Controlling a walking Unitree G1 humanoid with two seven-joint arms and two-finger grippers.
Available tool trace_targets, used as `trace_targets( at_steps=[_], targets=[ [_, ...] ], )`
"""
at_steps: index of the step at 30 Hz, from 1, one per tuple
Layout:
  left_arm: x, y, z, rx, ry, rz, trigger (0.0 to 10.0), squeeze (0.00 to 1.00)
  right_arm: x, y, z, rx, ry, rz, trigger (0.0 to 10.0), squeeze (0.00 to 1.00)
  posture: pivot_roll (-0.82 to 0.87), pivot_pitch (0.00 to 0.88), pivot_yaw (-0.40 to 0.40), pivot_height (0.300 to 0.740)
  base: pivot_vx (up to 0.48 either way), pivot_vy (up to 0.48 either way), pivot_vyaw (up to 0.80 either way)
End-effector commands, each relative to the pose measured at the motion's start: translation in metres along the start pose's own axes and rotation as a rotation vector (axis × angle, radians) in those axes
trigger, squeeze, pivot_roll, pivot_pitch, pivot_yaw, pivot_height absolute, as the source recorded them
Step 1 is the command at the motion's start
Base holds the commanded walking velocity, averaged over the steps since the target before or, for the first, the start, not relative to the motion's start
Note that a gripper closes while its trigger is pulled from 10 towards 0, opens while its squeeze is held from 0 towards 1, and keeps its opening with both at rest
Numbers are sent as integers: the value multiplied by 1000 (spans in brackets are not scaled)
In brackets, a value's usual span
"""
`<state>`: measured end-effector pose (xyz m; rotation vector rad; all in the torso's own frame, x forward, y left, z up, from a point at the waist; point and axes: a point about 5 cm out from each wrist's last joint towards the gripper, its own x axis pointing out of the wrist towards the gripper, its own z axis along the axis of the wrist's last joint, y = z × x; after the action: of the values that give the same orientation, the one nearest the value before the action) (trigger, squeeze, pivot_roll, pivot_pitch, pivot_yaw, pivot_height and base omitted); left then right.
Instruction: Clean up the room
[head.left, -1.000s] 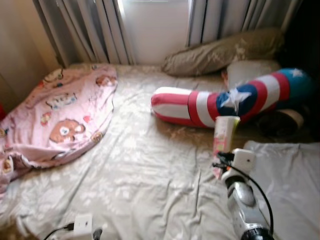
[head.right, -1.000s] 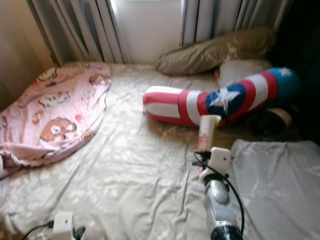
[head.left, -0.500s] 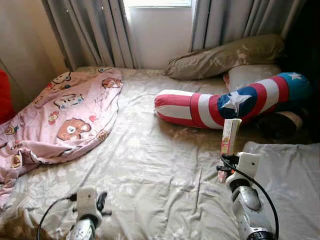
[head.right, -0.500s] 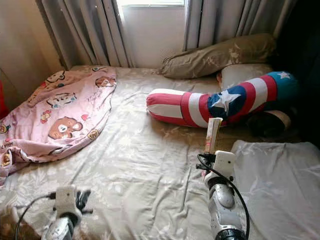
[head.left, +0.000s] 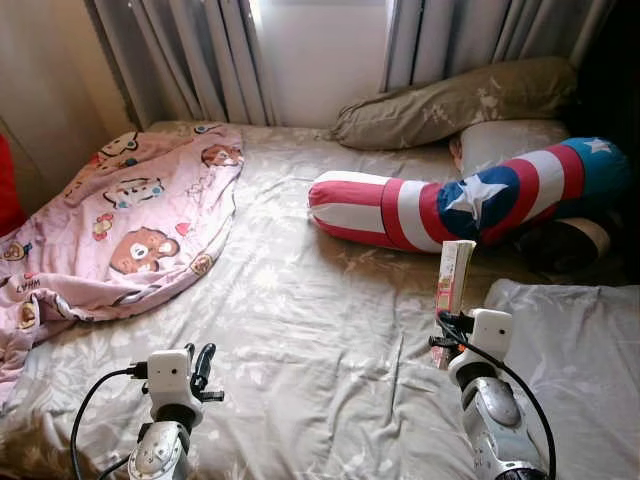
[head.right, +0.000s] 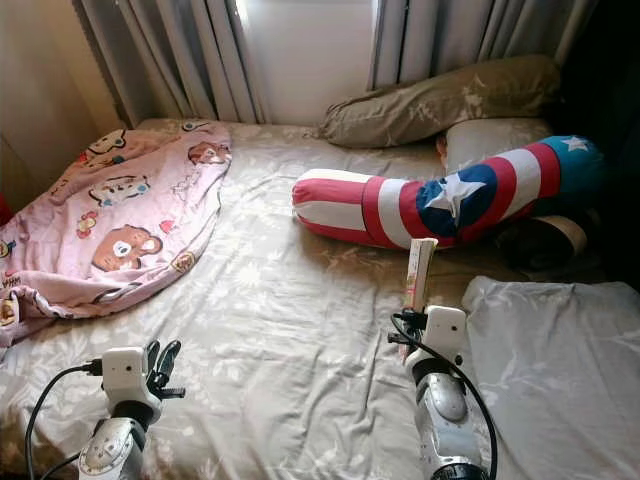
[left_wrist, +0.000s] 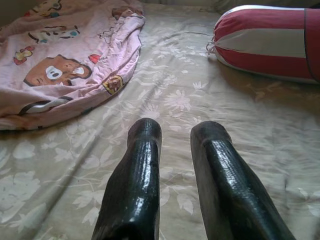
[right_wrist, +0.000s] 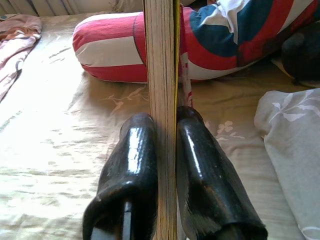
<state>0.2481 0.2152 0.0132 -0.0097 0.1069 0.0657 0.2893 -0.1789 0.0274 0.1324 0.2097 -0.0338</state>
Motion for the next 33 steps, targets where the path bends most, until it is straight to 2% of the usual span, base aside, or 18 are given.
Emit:
trace_targets(
  at_steps=[1,5,17,19,23,33],
  targets=[
    [-1,-2,0,3,5,-9,10000,0,5,4,15,-10,-68,20,10000,0,29,0,20,720,0,0,0],
    [-1,-4,2,1,1,-12,10000,0,4,3,12,-25,-57,8,10000,0,33,0,19,690,0,0,0],
    [-2,-3,5,4,1,-11,10000,0,3,0,10,-16,-48,-16,10000,0,37,0,20,690,0,0,0],
    [-2,-3,5,4,1,-12,10000,0,5,1,7,-32,-8,-16,10000,0,38,0,21,690,0,0,0],
    [-1,-4,6,4,0,-14,10000,0,5,4,10,-31,-42,-4,10000,0,36,0,22,660,0,0,0],
    [-3,-5,5,3,11,-14,10000,0,4,2,9,-19,-49,-25,10000,0,39,0,24,660,0,0,0]
  ],
)
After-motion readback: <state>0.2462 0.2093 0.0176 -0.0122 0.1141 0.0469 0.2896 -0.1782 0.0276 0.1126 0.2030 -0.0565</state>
